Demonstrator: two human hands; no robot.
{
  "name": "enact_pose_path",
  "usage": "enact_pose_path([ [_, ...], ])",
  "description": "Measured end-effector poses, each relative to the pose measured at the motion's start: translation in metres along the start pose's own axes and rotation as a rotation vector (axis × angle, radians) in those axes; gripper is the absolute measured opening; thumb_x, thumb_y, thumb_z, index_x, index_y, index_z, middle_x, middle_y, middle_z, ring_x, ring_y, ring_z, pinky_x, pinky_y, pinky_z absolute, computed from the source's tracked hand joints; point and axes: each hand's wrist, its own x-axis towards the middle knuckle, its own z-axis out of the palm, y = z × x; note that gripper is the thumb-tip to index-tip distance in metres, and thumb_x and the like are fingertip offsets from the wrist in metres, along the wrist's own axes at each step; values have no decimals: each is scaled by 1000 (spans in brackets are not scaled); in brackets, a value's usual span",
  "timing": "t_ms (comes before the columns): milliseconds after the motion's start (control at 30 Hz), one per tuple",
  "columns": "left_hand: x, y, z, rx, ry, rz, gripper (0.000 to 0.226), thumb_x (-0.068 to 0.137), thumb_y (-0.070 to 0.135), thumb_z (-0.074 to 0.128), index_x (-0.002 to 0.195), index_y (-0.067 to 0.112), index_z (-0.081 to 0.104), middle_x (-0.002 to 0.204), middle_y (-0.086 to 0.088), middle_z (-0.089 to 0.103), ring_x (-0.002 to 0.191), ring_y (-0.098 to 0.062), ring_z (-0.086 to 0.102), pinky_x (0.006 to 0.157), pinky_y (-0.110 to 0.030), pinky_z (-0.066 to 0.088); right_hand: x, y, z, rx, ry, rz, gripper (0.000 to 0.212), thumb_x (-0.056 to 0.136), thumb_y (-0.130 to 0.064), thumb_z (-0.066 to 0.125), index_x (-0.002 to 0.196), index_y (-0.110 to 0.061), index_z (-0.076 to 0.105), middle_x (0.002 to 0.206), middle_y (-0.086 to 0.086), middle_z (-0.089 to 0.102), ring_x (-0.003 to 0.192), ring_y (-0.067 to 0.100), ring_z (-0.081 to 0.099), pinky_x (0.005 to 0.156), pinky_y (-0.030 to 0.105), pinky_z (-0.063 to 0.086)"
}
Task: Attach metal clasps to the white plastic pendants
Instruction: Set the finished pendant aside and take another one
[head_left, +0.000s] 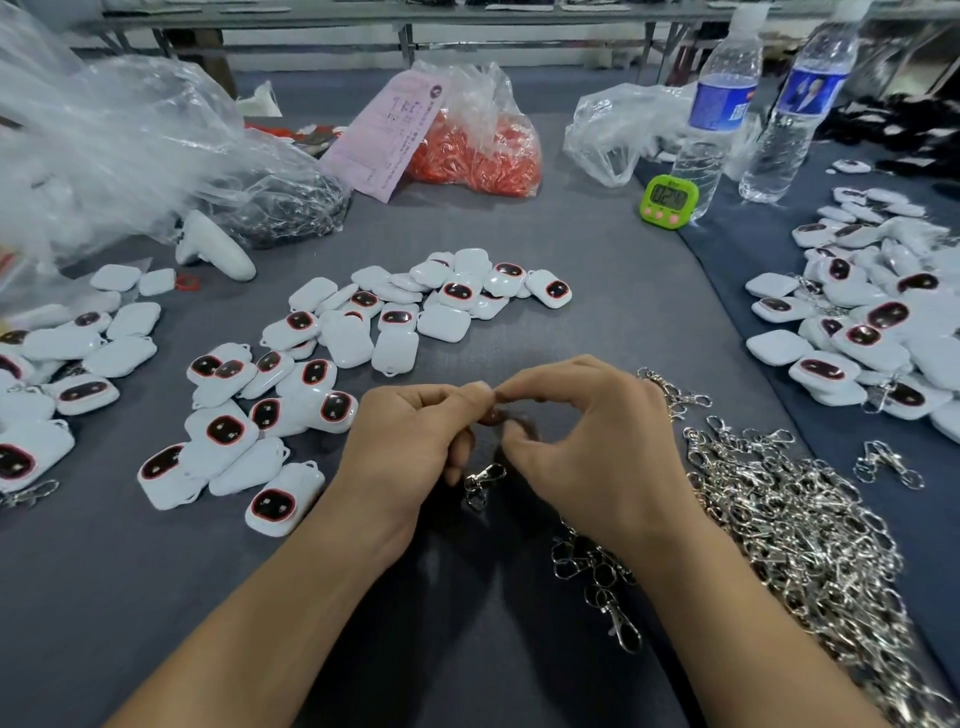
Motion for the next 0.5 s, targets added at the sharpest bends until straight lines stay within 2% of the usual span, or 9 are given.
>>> enact_pose_path([
  [167, 0, 2, 1, -74, -5, -76, 37, 94, 24, 66, 59, 15, 75, 43, 1, 45, 40, -16, 41, 43, -22, 38, 1, -1, -1, -75, 128, -128, 15, 74, -17, 87, 82, -28, 81, 82, -18, 72, 85, 3, 65, 78, 14, 47],
  [367, 1, 4, -3, -191, -47, -142, 42, 94, 20, 65, 53, 15, 70, 44, 3, 37, 42, -12, 34, 44, -24, 34, 0, -2, 6, -107, 111, -212, 10, 75, -18, 87, 80, -23, 80, 82, -14, 74, 83, 9, 65, 76, 32, 54],
  [500, 2, 4, -6, -176, -31, -69, 39, 92, 16, 65, 53, 17, 66, 50, -1, 40, 44, -9, 36, 47, -24, 33, 0, -3, 10, -84, 99, -231, 6, 77, -15, 76, 77, -21, 79, 80, -12, 75, 79, 12, 66, 75, 31, 54],
])
